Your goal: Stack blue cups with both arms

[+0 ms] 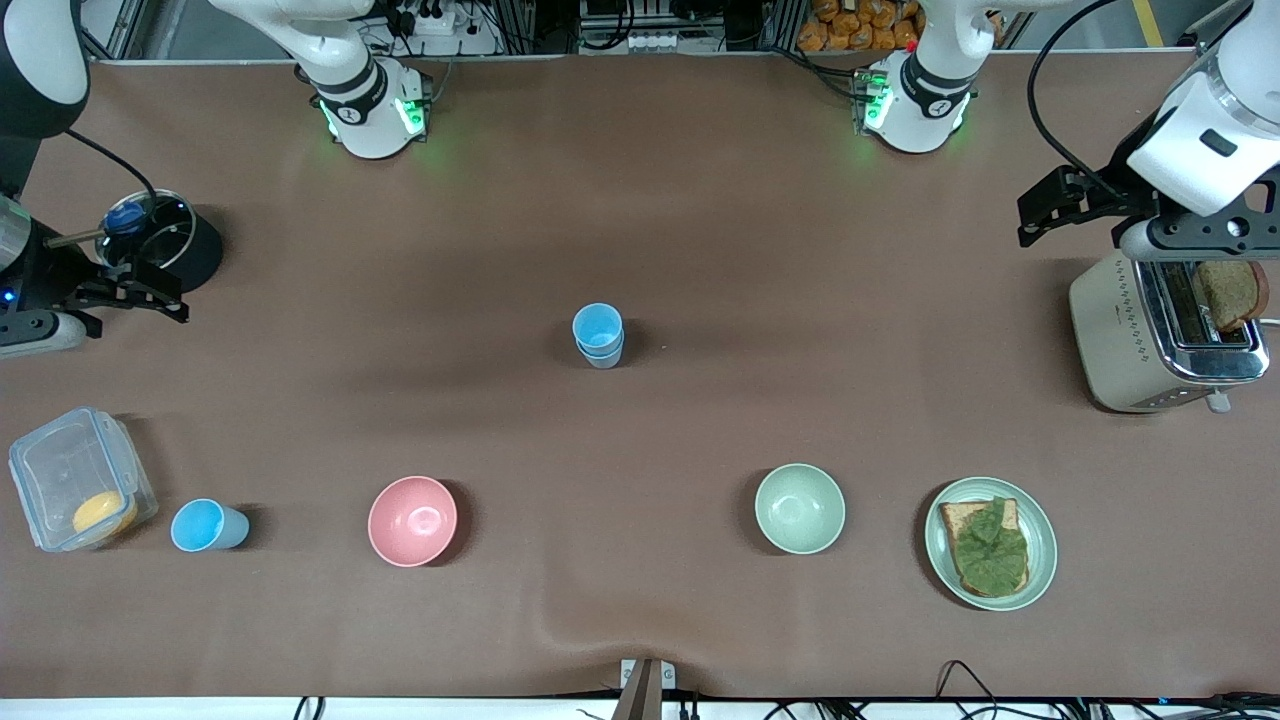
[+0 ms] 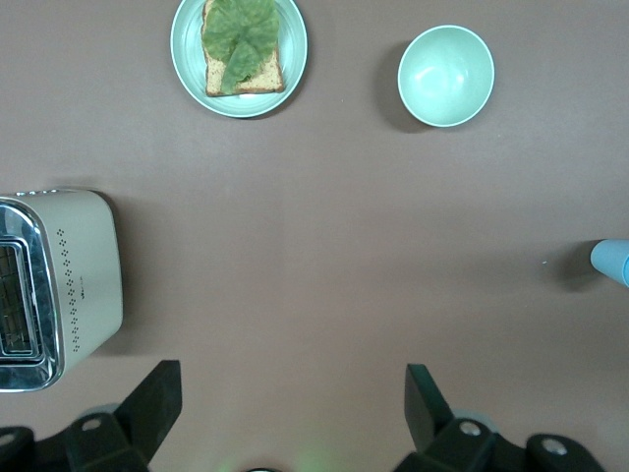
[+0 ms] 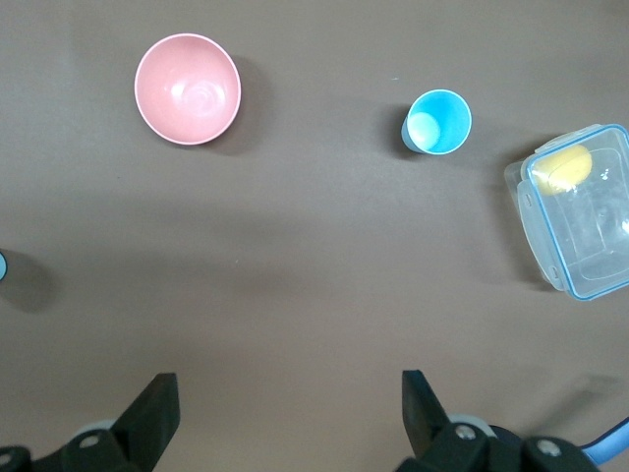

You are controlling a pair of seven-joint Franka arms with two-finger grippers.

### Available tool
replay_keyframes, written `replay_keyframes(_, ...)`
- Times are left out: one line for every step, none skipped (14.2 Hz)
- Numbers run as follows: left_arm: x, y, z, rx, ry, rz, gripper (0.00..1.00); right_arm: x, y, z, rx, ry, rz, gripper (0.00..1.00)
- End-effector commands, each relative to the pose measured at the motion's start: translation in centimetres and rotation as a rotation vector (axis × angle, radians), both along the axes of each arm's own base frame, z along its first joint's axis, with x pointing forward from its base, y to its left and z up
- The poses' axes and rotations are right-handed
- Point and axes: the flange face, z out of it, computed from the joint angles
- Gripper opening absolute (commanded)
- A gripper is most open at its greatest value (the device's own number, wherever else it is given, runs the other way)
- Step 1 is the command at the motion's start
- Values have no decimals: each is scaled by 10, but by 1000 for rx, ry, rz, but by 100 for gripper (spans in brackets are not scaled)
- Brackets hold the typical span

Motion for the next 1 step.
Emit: replay_keyframes(-5, -2, 6, -10, 2, -19, 100, -2, 0, 4, 15, 2, -1, 100)
